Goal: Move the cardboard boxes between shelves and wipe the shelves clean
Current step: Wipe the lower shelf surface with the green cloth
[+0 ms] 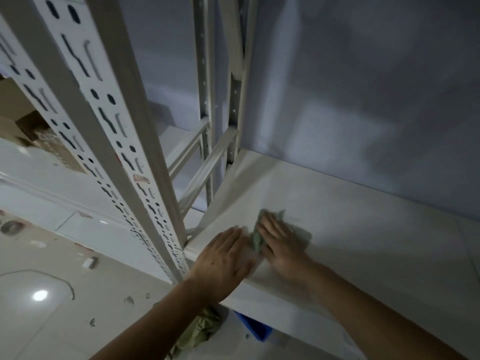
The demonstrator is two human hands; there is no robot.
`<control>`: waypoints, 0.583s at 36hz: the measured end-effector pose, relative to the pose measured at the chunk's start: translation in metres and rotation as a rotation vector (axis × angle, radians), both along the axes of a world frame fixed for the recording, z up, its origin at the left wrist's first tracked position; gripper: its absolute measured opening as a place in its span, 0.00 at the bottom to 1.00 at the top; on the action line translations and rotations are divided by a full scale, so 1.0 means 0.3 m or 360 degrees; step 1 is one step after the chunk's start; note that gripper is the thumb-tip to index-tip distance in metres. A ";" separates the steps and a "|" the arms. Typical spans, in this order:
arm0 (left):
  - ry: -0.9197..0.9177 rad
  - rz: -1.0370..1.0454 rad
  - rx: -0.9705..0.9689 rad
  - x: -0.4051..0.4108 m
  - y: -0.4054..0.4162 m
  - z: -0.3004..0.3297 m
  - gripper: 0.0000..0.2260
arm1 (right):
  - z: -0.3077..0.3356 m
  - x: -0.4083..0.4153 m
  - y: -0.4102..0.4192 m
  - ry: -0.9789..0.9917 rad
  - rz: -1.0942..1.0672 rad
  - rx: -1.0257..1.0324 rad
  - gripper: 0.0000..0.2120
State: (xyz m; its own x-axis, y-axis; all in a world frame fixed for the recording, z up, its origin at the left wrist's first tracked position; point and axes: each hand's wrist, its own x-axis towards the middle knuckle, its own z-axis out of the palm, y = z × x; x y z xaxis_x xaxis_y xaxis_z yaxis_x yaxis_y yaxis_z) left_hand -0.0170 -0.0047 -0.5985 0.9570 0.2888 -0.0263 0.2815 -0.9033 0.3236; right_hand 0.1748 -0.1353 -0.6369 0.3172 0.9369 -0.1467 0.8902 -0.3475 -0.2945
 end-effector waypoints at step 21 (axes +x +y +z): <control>-0.0110 0.0164 0.0018 0.073 0.069 0.027 0.31 | 0.066 0.367 0.322 -0.0409 -0.0011 -0.0400 0.48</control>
